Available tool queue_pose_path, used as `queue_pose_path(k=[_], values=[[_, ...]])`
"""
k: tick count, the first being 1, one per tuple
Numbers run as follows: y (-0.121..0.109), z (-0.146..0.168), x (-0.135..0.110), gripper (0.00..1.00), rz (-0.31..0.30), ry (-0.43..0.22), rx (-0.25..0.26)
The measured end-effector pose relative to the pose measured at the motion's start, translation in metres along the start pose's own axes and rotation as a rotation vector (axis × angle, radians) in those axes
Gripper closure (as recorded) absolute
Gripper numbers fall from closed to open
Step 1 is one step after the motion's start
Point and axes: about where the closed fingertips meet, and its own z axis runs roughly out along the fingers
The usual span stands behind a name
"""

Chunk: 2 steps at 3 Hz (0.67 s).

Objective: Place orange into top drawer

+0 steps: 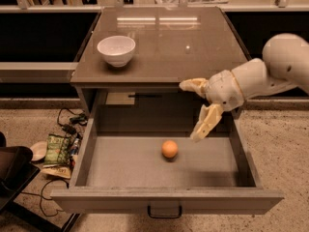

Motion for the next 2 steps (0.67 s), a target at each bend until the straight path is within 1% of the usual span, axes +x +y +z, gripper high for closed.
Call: queue_pose_path(k=[1, 2], values=[[-0.003, -0.050, -0.031, 0.00, -0.005, 0.112, 0.068], [0.005, -0.095, -0.059, 0.00, -0.023, 0.169, 0.213]])
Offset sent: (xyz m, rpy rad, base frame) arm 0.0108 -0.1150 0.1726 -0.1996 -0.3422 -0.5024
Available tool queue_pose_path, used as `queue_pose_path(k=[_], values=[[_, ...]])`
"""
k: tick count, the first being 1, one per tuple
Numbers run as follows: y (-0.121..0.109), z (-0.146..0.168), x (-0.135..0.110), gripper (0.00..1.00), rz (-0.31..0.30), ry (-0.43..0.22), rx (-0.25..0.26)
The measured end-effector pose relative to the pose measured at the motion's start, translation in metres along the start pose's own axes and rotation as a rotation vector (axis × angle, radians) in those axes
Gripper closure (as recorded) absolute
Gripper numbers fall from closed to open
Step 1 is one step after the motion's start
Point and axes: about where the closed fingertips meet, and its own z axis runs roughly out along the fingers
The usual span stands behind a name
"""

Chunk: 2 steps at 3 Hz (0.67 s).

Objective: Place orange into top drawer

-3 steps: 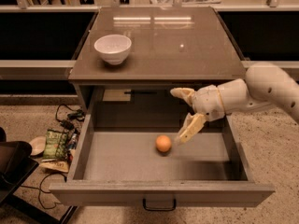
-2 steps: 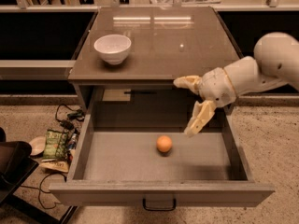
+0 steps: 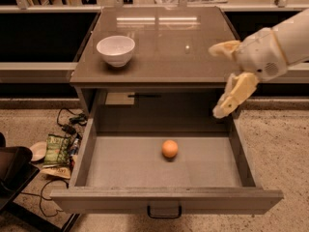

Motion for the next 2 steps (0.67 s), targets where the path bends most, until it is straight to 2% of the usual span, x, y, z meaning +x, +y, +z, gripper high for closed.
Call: queue_pose_path(k=[1, 2], values=[[-0.001, -0.042, 0.003, 0.00, 0.044, -0.004, 0.218], [0.006, -0.079, 0.029, 0.00, 0.118, -0.041, 0.454]])
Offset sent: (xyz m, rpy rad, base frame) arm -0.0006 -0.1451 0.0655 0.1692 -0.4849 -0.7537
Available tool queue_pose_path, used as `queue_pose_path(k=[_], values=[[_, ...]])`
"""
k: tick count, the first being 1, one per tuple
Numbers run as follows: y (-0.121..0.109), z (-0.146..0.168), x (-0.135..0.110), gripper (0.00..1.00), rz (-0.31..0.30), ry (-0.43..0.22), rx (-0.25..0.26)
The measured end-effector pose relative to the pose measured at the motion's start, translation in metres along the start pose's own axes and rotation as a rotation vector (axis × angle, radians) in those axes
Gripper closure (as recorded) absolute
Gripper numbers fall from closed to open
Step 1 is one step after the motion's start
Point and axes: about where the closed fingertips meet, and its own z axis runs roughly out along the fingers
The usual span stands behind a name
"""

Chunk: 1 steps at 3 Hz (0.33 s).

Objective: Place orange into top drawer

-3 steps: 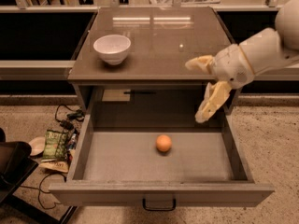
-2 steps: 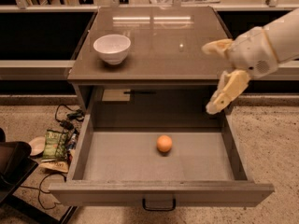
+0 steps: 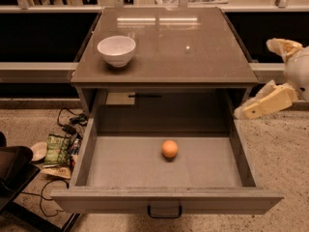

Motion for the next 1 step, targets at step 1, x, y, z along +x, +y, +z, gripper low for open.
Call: queue_pose_path(k=[1], values=[[-0.0104, -0.0025, -0.0028, 0.00, -0.005, -0.002, 0.037]])
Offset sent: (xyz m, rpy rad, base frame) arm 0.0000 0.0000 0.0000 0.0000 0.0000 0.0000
